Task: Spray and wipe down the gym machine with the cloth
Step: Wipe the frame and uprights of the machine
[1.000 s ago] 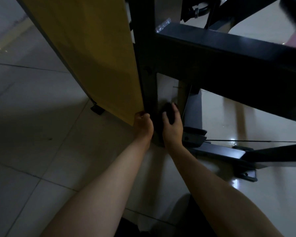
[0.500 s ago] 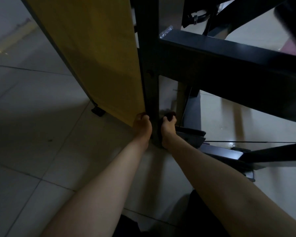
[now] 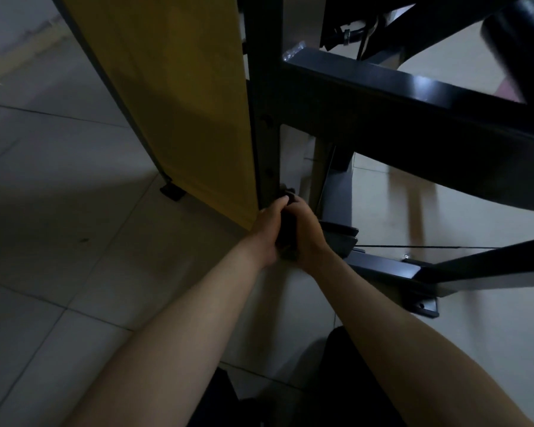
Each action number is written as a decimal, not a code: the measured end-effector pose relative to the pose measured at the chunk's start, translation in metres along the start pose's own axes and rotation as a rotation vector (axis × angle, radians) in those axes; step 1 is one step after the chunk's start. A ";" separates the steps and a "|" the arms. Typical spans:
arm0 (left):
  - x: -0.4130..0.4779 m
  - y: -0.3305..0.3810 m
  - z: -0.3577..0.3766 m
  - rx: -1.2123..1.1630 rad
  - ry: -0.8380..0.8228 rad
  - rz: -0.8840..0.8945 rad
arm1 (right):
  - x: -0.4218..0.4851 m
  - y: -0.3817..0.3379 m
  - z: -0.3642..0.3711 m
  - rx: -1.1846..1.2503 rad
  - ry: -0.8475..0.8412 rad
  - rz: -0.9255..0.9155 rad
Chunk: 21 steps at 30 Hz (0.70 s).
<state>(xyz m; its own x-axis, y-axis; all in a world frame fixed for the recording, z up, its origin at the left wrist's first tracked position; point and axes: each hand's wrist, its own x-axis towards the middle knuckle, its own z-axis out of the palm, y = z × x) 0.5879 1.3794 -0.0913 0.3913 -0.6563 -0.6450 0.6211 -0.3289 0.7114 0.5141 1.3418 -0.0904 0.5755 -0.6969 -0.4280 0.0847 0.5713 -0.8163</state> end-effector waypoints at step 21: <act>0.114 -0.085 -0.003 -0.318 0.293 0.005 | 0.055 0.025 -0.040 -0.658 0.064 -0.131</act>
<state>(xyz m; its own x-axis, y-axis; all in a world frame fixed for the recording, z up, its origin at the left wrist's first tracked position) 0.5820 1.3348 -0.2259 0.5428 -0.4222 -0.7260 0.7789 -0.0705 0.6232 0.5147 1.3005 -0.1497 0.5429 -0.7787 -0.3146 -0.3743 0.1110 -0.9206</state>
